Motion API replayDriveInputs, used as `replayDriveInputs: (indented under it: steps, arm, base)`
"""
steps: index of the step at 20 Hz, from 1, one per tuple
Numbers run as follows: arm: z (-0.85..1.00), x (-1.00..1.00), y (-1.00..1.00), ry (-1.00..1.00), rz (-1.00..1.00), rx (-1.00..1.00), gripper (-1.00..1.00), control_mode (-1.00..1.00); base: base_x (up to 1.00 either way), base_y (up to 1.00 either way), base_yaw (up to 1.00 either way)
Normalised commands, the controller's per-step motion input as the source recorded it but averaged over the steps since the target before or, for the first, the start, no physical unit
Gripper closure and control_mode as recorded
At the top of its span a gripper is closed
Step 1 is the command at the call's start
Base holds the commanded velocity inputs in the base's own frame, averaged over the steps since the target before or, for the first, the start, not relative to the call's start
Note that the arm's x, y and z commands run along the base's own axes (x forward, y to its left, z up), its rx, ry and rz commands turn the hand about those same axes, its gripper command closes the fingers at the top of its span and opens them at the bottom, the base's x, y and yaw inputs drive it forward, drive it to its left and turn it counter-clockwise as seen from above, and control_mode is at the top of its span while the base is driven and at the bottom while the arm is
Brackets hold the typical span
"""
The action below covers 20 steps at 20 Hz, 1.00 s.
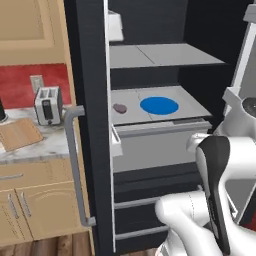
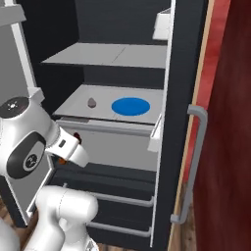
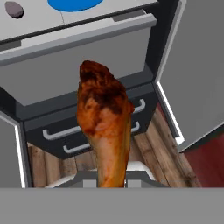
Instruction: Retrieve the chicken drumstick from the fridge and place it on the cutting board.
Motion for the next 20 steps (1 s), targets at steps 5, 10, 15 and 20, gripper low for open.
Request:
replayDriveInputs:
  steps: [5, 10, 15, 20]
  arm:
    - [0.00, 0.00, 0.00, 0.00, 0.00, 0.00, 1.00, 1.00]
    - [0.00, 0.00, 0.00, 0.00, 0.00, 0.00, 1.00, 1.00]
    - [0.00, 0.00, 0.00, 0.00, 0.00, 0.00, 1.00, 1.00]
    - [0.00, 0.00, 0.00, 0.00, 0.00, 0.00, 1.00, 1.00]
  base:
    - [-0.62, 0.25, 0.00]
    - [-0.27, 0.50, 0.00]
    - [-0.06, 0.73, 0.00]
    - [-0.04, 0.80, 0.00]
